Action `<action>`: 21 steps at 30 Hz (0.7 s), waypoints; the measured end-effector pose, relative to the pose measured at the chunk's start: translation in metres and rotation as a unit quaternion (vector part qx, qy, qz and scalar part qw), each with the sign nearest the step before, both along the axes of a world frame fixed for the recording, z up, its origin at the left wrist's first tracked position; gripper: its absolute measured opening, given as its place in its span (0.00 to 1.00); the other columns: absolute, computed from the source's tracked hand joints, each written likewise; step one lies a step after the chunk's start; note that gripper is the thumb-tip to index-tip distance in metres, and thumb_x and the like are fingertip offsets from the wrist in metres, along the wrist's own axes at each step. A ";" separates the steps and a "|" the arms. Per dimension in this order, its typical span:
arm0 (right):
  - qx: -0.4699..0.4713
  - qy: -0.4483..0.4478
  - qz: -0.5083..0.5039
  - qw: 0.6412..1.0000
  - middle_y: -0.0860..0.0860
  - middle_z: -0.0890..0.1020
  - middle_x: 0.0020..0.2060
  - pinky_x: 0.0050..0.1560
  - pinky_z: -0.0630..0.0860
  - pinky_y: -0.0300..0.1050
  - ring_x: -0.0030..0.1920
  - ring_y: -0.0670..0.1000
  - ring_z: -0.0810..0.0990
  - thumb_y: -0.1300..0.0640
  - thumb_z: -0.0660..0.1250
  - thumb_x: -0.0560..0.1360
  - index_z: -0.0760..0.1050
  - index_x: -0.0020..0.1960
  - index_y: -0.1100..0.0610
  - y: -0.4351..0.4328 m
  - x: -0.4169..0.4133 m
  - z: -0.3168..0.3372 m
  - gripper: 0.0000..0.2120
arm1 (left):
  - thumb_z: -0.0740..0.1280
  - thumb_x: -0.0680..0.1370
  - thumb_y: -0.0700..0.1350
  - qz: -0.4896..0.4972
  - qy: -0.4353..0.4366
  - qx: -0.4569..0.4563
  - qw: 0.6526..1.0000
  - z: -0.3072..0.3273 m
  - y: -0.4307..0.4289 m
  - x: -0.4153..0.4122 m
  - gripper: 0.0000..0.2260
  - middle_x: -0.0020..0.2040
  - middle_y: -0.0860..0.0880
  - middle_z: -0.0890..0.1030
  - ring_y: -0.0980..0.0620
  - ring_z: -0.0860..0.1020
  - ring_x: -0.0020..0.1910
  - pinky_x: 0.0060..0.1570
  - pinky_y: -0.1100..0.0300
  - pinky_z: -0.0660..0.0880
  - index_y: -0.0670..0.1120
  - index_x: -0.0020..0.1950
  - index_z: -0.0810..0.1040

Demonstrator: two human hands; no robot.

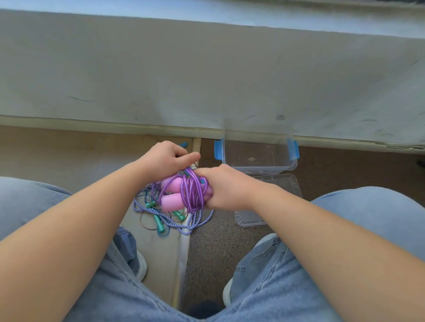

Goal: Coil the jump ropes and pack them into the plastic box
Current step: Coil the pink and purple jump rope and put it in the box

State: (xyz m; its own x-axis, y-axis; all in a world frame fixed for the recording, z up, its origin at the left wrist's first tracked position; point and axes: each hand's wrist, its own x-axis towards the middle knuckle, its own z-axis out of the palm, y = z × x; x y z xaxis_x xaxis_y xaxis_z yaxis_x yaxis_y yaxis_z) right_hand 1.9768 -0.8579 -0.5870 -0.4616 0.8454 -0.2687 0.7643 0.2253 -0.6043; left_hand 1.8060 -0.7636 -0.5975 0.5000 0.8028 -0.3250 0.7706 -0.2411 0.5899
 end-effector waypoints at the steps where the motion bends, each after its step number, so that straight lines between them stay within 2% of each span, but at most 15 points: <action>1: 0.000 0.016 -0.012 1.000 0.47 0.83 0.44 0.50 0.77 0.49 0.44 0.51 0.80 0.53 0.72 0.70 0.75 0.61 0.50 0.000 0.000 0.000 0.20 | 0.65 0.78 0.60 0.023 -0.009 -0.040 0.999 0.000 0.000 0.000 0.26 0.22 0.54 0.67 0.56 0.63 0.22 0.29 0.59 0.62 0.46 0.26 0.70; 3: -0.001 0.049 -0.032 0.998 0.46 0.84 0.48 0.52 0.76 0.46 0.47 0.50 0.80 0.52 0.74 0.68 0.74 0.65 0.49 -0.001 0.000 0.002 0.25 | 0.66 0.78 0.59 0.071 -0.045 -0.169 0.982 0.003 -0.002 0.000 0.25 0.23 0.55 0.74 0.58 0.70 0.23 0.29 0.63 0.68 0.49 0.24 0.76; 5: -0.008 0.086 -0.060 0.995 0.47 0.83 0.54 0.54 0.76 0.44 0.51 0.48 0.81 0.51 0.76 0.68 0.71 0.69 0.49 -0.002 0.000 0.003 0.31 | 0.67 0.78 0.57 0.107 -0.097 -0.276 0.950 0.008 0.000 -0.001 0.21 0.28 0.52 0.80 0.53 0.76 0.30 0.36 0.62 0.73 0.50 0.28 0.80; 7: -0.027 0.130 -0.099 0.986 0.46 0.81 0.58 0.55 0.75 0.40 0.53 0.45 0.81 0.51 0.78 0.66 0.66 0.72 0.46 -0.002 -0.001 0.006 0.37 | 0.67 0.80 0.50 0.111 -0.102 -0.291 0.945 0.009 -0.001 -0.005 0.13 0.31 0.49 0.81 0.51 0.78 0.34 0.36 0.61 0.75 0.48 0.37 0.82; 8: -0.027 0.150 -0.122 0.981 0.45 0.80 0.60 0.56 0.75 0.39 0.54 0.44 0.81 0.52 0.79 0.66 0.65 0.72 0.45 -0.001 -0.001 0.008 0.39 | 0.66 0.80 0.41 0.104 -0.079 -0.272 0.953 0.006 -0.003 -0.006 0.08 0.31 0.47 0.79 0.52 0.76 0.36 0.34 0.65 0.74 0.44 0.42 0.80; 9: -0.018 0.164 -0.150 0.975 0.44 0.80 0.61 0.56 0.74 0.38 0.54 0.44 0.80 0.53 0.80 0.65 0.65 0.72 0.45 0.001 -0.001 0.009 0.40 | 0.63 0.80 0.32 0.100 -0.053 -0.245 0.963 0.002 -0.007 -0.007 0.09 0.32 0.46 0.74 0.52 0.73 0.35 0.32 0.66 0.70 0.41 0.42 0.76; 10: -0.003 0.175 -0.181 0.968 0.44 0.80 0.60 0.56 0.74 0.37 0.54 0.45 0.81 0.54 0.80 0.65 0.65 0.72 0.47 0.003 0.000 0.010 0.40 | 0.59 0.79 0.28 0.097 -0.030 -0.212 0.972 -0.003 -0.011 -0.007 0.12 0.32 0.46 0.69 0.53 0.69 0.33 0.32 0.64 0.67 0.41 0.38 0.72; 12: 0.024 0.180 -0.250 0.951 0.47 0.82 0.56 0.51 0.73 0.36 0.52 0.48 0.82 0.55 0.79 0.66 0.67 0.71 0.48 0.007 0.003 0.011 0.37 | 0.59 0.78 0.32 0.087 -0.016 -0.146 0.985 -0.011 -0.015 -0.004 0.14 0.29 0.47 0.67 0.56 0.64 0.25 0.29 0.61 0.62 0.44 0.33 0.68; 14: 0.041 0.149 -0.308 0.939 0.52 0.84 0.53 0.48 0.72 0.39 0.52 0.53 0.82 0.55 0.76 0.69 0.68 0.70 0.49 0.013 0.008 0.007 0.32 | 0.58 0.82 0.45 0.086 -0.049 -0.132 0.986 -0.013 -0.016 0.004 0.15 0.27 0.50 0.71 0.54 0.66 0.24 0.30 0.60 0.63 0.46 0.35 0.73; 16: 0.052 0.099 -0.340 0.934 0.56 0.84 0.52 0.47 0.74 0.45 0.53 0.59 0.82 0.57 0.73 0.71 0.68 0.69 0.50 0.018 0.015 0.000 0.29 | 0.55 0.83 0.52 0.006 -0.006 -0.076 0.997 -0.008 -0.022 0.013 0.15 0.34 0.50 0.77 0.51 0.74 0.33 0.35 0.58 0.68 0.48 0.45 0.77; 18: 0.056 0.044 -0.349 0.935 0.58 0.83 0.52 0.49 0.75 0.49 0.53 0.62 0.81 0.59 0.71 0.71 0.66 0.70 0.51 0.020 0.019 -0.005 0.28 | 0.56 0.83 0.51 -0.107 0.056 0.017 0.993 -0.005 -0.030 0.021 0.11 0.43 0.45 0.80 0.44 0.77 0.43 0.42 0.54 0.71 0.47 0.51 0.74; 21: 0.056 -0.049 -0.316 0.946 0.61 0.81 0.53 0.50 0.73 0.53 0.54 0.65 0.79 0.63 0.67 0.72 0.61 0.72 0.53 0.019 0.019 -0.011 0.31 | 0.57 0.83 0.52 -0.220 0.146 0.109 0.958 -0.001 -0.032 0.022 0.10 0.43 0.43 0.80 0.41 0.78 0.43 0.41 0.51 0.72 0.47 0.53 0.72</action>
